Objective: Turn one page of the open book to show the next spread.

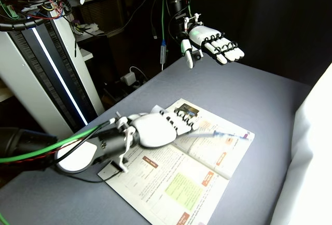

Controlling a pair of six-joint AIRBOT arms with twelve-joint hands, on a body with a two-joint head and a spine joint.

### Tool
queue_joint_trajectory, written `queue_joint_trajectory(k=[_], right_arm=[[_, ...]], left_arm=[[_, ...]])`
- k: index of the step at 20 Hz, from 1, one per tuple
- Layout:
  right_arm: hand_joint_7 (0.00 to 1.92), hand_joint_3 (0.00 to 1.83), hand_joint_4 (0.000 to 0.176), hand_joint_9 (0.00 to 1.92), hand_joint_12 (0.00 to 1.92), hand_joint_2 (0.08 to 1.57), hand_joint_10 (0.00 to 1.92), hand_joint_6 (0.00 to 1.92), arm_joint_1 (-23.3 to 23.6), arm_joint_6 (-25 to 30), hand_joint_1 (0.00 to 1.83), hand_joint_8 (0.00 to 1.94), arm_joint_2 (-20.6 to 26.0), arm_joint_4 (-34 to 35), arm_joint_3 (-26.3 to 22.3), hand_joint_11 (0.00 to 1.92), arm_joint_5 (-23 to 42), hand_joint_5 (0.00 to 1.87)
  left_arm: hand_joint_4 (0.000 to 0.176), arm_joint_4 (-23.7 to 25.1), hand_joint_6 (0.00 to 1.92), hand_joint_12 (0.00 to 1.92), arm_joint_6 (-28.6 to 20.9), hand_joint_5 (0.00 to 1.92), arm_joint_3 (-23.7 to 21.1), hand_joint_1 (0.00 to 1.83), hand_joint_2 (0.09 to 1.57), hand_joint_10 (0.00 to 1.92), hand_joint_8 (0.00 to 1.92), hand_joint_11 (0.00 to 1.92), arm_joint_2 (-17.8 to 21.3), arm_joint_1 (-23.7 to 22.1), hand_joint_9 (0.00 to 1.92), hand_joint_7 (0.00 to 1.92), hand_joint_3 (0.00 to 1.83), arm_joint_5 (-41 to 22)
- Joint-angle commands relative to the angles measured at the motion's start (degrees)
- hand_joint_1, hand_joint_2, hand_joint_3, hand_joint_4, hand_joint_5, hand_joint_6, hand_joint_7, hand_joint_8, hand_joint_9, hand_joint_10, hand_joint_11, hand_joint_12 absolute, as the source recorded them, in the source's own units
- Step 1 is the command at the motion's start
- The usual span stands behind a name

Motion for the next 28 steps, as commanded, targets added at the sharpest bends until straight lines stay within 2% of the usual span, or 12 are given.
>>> queue_joint_trajectory(k=[1,2,4,7,9,12,14,15,17,23,27,28], right_arm=[[0.02,0.0,0.0,0.01,0.0,1.21,0.0,0.02,1.2,-1.5,0.0,0.01,-0.2,4.0,0.4,0.0,4.6,0.05],[0.0,0.0,0.0,0.0,0.0,1.21,0.0,0.01,1.7,-3.2,0.0,0.0,-0.8,5.4,0.7,0.0,4.6,0.03],[0.0,0.0,0.0,0.0,0.0,1.18,0.0,0.0,2.6,-5.7,0.0,0.0,-2.1,7.5,1.5,0.0,4.7,0.0],[0.01,0.01,0.0,0.03,0.0,1.23,0.01,0.0,4.7,-9.1,0.0,0.0,-3.2,10.9,3.0,0.0,4.7,0.01],[0.0,0.01,0.0,0.0,0.0,1.24,0.0,0.0,6.9,-9.5,0.0,0.0,-3.6,12.4,4.9,0.0,4.3,0.0],[0.0,0.0,0.0,0.0,0.0,1.22,0.0,0.0,9.4,-9.6,0.0,0.0,-1.7,14.2,4.5,0.0,4.5,0.0],[0.0,0.0,0.0,0.0,0.0,1.22,0.0,0.0,10.0,-11.2,0.0,0.0,0.7,16.4,2.8,0.0,5.4,0.0],[0.0,0.0,0.0,0.0,0.0,1.22,0.0,0.0,10.3,-12.4,0.0,0.0,2.3,17.7,1.7,0.0,6.1,0.0],[0.0,0.01,0.0,0.0,0.0,1.24,0.0,0.0,11.2,-14.7,0.0,0.0,5.7,19.5,-1.0,0.0,7.4,0.0],[0.0,0.0,0.0,0.0,0.0,1.19,0.0,0.0,11.4,-17.0,0.0,0.0,15.5,20.9,-8.4,0.0,9.9,0.0],[0.0,0.01,0.0,0.0,0.0,1.25,0.0,0.0,6.9,-17.0,0.0,0.0,21.6,22.4,-11.8,0.0,10.8,0.0],[0.0,0.0,0.0,0.0,0.0,1.22,0.0,0.0,5.3,-17.0,0.0,0.0,22.8,23.9,-12.6,0.0,11.5,0.0]], left_arm=[[0.02,-1.4,0.01,0.0,-0.3,0.02,0.3,0.0,1.34,0.0,0.0,0.0,0.8,-0.3,0.0,0.0,0.0,-8.5],[0.033,-1.2,0.01,0.0,-0.3,0.02,0.2,0.0,1.32,0.0,0.0,0.0,1.0,-0.4,0.0,0.0,0.0,-8.5],[0.029,-0.8,0.01,0.0,-0.3,0.02,0.4,0.0,1.28,0.0,0.0,0.0,1.0,-0.7,0.0,0.0,0.0,-8.6],[0.043,-0.3,0.0,0.0,-0.3,0.03,0.6,0.0,1.24,0.0,0.0,0.01,1.0,-1.5,0.0,0.0,0.0,-8.6],[0.082,0.1,0.0,0.0,-0.2,0.0,0.8,0.0,1.24,0.0,0.0,0.0,1.0,-1.9,0.0,0.0,0.0,-8.6],[0.106,0.7,0.0,0.0,-0.2,0.0,0.8,0.0,1.27,0.0,0.0,0.0,1.0,-2.4,0.0,0.0,0.0,-8.6],[0.101,1.0,0.0,0.0,0.0,0.0,0.7,0.0,1.27,0.0,0.0,0.0,1.0,-2.8,0.0,0.0,0.01,-8.6],[0.078,1.0,0.0,0.0,0.1,0.0,0.6,0.0,1.27,0.0,0.0,0.0,1.0,-2.9,0.0,0.0,0.01,-8.6],[0.107,0.9,0.0,0.0,0.1,0.0,0.5,0.0,1.26,0.0,0.0,0.0,1.0,-2.9,0.0,0.0,0.0,-8.6],[0.084,1.1,0.0,0.0,0.1,0.0,0.3,0.0,1.24,0.0,0.0,0.0,0.4,-3.0,0.0,0.0,0.0,-8.5],[0.095,2.0,0.0,0.0,-0.7,0.0,1.1,0.0,1.26,0.0,0.0,0.0,-1.1,-3.8,0.0,0.0,0.0,-7.6],[0.082,2.4,0.0,0.0,-1.1,0.0,1.5,0.0,1.29,0.0,0.0,0.0,-1.6,-4.1,0.0,0.0,0.02,-7.2]])
